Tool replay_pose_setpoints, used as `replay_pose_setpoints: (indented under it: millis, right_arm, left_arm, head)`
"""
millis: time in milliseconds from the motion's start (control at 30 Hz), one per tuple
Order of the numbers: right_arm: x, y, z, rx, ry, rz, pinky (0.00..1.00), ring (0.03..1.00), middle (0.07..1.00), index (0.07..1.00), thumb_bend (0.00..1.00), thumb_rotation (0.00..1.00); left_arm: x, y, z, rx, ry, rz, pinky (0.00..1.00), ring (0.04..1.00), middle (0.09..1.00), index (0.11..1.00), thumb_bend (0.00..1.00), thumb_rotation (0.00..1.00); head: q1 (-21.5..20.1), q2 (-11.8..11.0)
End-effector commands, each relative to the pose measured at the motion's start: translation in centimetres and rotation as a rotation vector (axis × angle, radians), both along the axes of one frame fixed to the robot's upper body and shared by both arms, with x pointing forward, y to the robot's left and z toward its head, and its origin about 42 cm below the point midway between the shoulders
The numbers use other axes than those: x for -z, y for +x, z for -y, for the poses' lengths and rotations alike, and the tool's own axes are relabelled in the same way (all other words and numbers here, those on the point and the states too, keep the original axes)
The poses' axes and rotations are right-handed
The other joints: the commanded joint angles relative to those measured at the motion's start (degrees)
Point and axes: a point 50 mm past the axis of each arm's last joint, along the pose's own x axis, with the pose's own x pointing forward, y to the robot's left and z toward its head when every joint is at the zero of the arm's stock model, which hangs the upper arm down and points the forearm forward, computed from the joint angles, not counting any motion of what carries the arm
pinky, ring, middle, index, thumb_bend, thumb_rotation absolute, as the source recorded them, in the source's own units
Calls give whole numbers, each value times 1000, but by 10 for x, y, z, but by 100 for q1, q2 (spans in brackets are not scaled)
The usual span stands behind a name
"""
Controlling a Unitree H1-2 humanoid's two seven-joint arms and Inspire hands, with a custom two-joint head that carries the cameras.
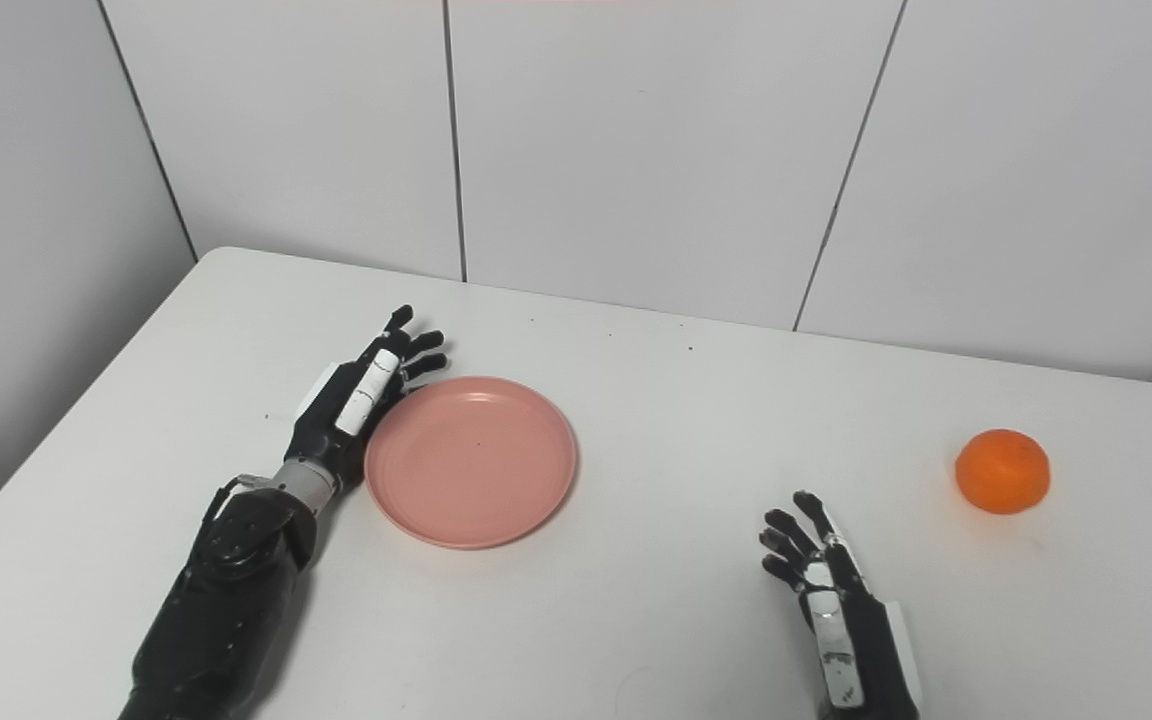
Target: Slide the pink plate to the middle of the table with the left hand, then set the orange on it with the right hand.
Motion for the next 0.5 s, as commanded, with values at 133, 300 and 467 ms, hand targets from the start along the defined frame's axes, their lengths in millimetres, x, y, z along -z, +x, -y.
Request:
replay_pose_setpoints:
  millis: [133,300,467]
  right_arm:
    - [34,-26,-12,-3,34,-163,817,825,831,902,793,945]
    - [34,-26,-14,-4,34,-162,814,825,831,900,809,941]
    - [32,-25,-17,-3,36,-162,811,826,831,899,798,944]
  left_arm:
    - [-11,3,31,45,-35,10,756,870,907,989,904,799]
    - [-6,1,41,51,-64,-5,757,874,899,987,889,786]
    - [-2,-2,47,47,-63,-11,739,869,900,982,872,779]
  head:
    - [-41,26]
    - [-76,22]
    - [-160,41]
